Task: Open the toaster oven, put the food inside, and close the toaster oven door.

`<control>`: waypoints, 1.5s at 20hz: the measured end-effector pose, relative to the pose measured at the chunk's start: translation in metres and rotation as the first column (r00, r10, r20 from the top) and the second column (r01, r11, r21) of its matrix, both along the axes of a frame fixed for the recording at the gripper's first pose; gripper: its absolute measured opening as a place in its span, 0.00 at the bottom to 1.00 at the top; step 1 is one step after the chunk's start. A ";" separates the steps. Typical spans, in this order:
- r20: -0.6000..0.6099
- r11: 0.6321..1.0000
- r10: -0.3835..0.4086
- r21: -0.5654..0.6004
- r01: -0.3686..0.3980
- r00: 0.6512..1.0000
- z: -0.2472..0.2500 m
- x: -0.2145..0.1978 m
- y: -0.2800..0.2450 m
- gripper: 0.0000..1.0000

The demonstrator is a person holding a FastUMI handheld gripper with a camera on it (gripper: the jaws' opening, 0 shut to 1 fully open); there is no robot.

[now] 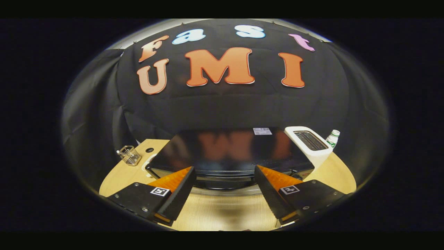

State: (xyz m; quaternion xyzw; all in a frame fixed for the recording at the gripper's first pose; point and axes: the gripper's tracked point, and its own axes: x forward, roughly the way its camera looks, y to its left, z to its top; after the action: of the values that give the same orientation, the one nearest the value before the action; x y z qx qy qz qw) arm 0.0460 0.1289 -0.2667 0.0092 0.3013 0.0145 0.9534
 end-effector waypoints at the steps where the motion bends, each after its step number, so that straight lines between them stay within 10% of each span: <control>1: 0.001 1.000 0.002 -0.009 -0.002 1.000 -0.003 0.003 0.002 1.00; 19: 0.089 0.995 0.101 -0.030 -0.099 0.991 -0.008 -0.065 0.022 0.86; 24: -0.074 0.983 0.167 0.087 -0.160 0.983 -0.038 -0.116 0.027 0.86; 30: -0.306 0.975 0.121 0.213 -0.056 0.944 -0.093 -0.149 0.014 0.85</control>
State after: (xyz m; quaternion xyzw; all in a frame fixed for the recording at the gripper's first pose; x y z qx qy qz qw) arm -0.1033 0.1430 -0.3595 0.0943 0.4474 0.0864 0.8851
